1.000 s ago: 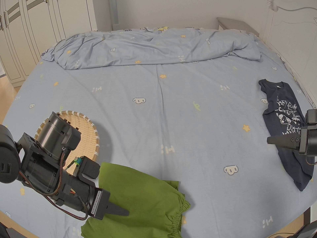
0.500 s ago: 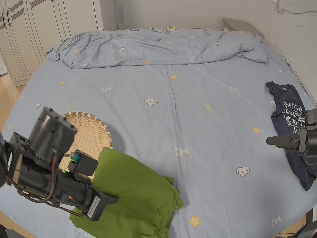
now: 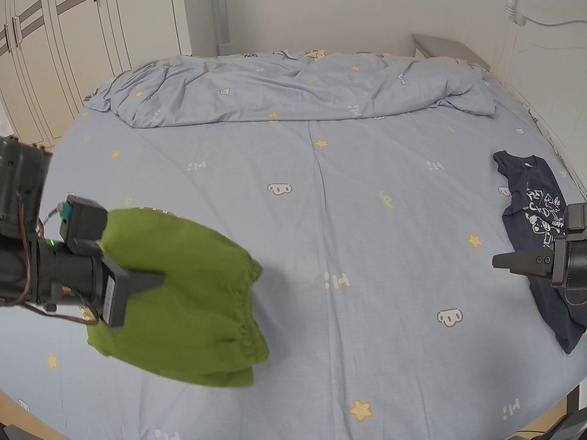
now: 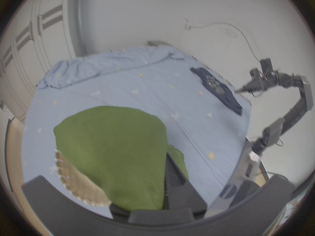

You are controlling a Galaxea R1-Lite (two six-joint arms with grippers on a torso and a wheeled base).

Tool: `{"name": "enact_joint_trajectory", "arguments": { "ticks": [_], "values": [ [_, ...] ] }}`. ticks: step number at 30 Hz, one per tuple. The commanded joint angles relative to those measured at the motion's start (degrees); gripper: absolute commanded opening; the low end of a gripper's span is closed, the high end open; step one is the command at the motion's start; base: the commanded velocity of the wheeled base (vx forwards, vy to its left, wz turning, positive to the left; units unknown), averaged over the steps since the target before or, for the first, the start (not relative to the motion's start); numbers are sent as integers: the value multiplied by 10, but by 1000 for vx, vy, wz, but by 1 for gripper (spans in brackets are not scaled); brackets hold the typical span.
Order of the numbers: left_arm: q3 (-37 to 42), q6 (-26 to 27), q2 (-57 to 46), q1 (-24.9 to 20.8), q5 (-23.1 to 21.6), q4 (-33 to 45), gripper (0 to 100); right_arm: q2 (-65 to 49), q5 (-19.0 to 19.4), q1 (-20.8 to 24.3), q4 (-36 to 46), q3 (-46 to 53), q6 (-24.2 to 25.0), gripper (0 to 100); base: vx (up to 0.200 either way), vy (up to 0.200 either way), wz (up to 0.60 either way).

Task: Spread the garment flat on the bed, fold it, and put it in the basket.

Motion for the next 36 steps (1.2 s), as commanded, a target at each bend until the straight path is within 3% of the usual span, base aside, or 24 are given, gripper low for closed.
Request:
{"name": "enact_joint_trajectory", "arguments": {
  "ticks": [1, 6, 13, 15, 16, 22, 36],
  "values": [
    [-35, 14, 16, 73, -3, -54, 0, -2, -3, 6, -1, 3, 0, 100, 0, 0, 0],
    [-62, 11, 71, 133, -32, -139, 0, -3, -4, 8, -1, 1, -1, 100, 0, 0, 0],
    [-80, -31, 124, 228, -191, -233, 0, -3, -4, 8, -1, 1, -1, 100, 0, 0, 0],
    [-82, -35, 126, 232, -195, -233, 0, -3, -4, 8, -1, 1, -1, 100, 0, 0, 0],
    [-92, -46, 151, 266, -206, -236, 0, -3, -4, 8, -1, 1, -1, 100, 0, 0, 0],
    [-86, -50, 155, 321, -207, -231, 0, -3, -4, 7, -1, 1, -1, 100, 0, 0, 0],
    [-52, -95, 85, 350, -208, -230, 0, -4, -4, 7, -1, 1, -1, 100, 0, 0, 0]
  ]
}}
